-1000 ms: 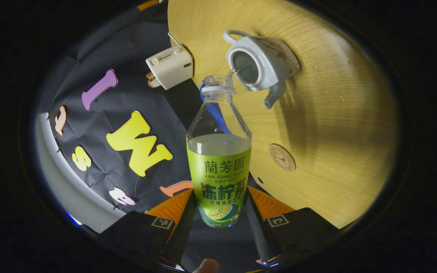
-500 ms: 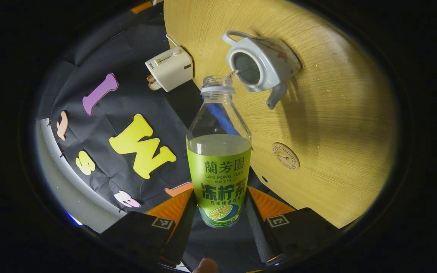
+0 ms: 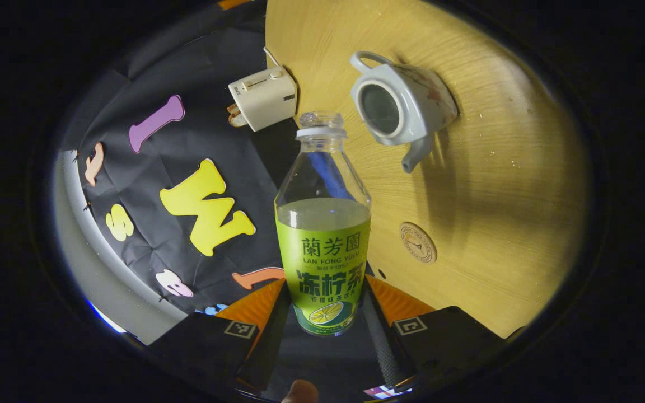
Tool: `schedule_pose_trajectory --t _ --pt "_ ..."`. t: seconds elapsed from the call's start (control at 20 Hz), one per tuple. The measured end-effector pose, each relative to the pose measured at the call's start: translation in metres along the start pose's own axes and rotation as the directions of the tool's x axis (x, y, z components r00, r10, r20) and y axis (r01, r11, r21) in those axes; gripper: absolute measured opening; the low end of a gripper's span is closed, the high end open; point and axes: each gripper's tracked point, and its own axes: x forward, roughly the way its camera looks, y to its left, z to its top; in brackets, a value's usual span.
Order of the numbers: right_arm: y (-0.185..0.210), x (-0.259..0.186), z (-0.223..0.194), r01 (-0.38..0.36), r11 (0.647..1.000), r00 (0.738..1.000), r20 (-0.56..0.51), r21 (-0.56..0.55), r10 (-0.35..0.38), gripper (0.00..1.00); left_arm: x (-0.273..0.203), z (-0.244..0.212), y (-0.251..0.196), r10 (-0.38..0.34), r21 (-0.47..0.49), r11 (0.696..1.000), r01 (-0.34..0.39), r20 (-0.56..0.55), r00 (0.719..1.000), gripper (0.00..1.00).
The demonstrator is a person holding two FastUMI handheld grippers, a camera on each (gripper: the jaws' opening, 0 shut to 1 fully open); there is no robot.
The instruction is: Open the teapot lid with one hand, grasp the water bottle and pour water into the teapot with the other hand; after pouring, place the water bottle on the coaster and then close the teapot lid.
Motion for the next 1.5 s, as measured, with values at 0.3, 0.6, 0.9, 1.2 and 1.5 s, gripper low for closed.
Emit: schedule_pose_trajectory --t 0.3,0.6,0.9,1.2,1.5 --pt "0.007 -0.002 0.009 0.003 1.000 1.000 0.012 -0.004 -0.003 0.00 -0.001 0.004 -0.035 -0.128 -0.329 0.932 0.150 0.087 0.988 0.74" --pt "0.028 -0.004 0.017 -0.012 1.000 1.000 0.015 -0.022 0.012 0.00 -0.009 -0.022 -0.054 -0.178 -0.771 0.592 0.235 0.160 0.971 0.71" --pt "0.045 -0.007 0.022 -0.015 0.999 1.000 0.015 -0.035 0.015 0.00 -0.004 -0.043 -0.059 -0.115 -0.971 0.079 0.224 0.214 0.970 0.75" --pt "0.063 -0.008 0.031 -0.020 0.998 0.999 0.028 -0.052 0.021 0.00 0.026 -0.050 -0.047 -0.046 -0.936 -0.264 0.235 0.255 0.966 0.75" --pt "0.068 -0.001 0.031 -0.011 0.998 1.000 0.018 -0.063 0.012 0.00 0.076 -0.056 -0.036 0.035 -0.884 -0.405 0.232 0.238 0.971 0.75"
